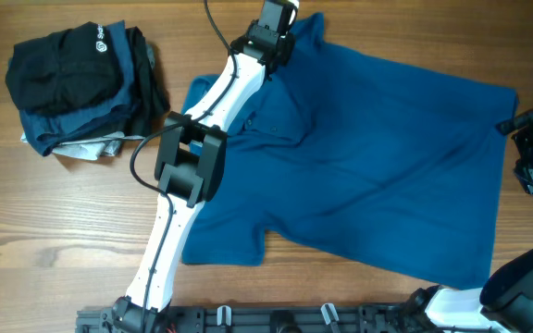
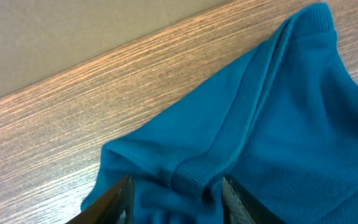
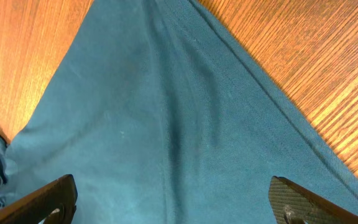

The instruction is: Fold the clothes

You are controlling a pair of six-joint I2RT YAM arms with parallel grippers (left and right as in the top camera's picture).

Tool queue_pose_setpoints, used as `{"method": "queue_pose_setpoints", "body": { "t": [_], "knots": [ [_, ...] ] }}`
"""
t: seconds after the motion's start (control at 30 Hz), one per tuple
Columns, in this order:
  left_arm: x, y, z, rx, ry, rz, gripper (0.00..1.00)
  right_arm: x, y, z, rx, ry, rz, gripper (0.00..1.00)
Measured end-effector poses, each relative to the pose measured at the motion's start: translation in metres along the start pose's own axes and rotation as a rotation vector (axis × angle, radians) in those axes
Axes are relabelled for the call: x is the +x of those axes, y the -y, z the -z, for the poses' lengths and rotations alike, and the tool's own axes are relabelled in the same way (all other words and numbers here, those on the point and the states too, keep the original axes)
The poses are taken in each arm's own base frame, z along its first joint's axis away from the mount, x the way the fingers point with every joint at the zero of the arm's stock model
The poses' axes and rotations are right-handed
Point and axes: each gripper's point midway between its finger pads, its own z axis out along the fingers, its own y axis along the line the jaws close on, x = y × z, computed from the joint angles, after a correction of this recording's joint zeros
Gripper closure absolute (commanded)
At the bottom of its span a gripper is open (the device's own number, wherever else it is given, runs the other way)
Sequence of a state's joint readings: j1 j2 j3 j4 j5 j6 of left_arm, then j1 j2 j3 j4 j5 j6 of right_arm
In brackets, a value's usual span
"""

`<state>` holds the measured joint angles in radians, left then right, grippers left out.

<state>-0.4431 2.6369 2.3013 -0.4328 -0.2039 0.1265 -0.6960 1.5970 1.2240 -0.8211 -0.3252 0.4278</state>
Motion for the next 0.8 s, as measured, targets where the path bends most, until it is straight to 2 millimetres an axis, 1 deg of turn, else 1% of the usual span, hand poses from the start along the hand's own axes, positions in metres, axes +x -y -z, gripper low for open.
{"method": "queue_pose_setpoints", "body": {
  "t": [0.27, 0.37, 0.47, 0.53, 0.67, 0.8],
  "knots": [
    [0.000, 0.000, 0.000, 0.000, 0.000, 0.000, 0.56, 0.000, 0.000, 0.000, 0.000, 0.000, 0.000, 0.00],
    [-0.001, 0.000, 0.000, 0.000, 0.006, 0.001, 0.60, 0.000, 0.000, 0.000, 0.000, 0.000, -0.001, 0.00],
    [-0.002, 0.000, -0.001, -0.001, 0.010, 0.002, 0.59, 0.000, 0.000, 0.000, 0.000, 0.000, 0.000, 0.00],
    [-0.002, 0.000, -0.002, -0.001, 0.011, 0.002, 0.56, 0.000, 0.000, 0.000, 0.000, 0.000, -0.001, 0.00],
    [0.007, 0.002, -0.010, 0.000, -0.002, 0.000, 0.56, 0.000, 0.000, 0.000, 0.000, 0.000, -0.001, 0.00],
    [0.014, 0.004, -0.020, -0.008, 0.001, -0.002, 0.69, 0.000, 0.000, 0.000, 0.000, 0.000, 0.000, 0.01]
  ]
}}
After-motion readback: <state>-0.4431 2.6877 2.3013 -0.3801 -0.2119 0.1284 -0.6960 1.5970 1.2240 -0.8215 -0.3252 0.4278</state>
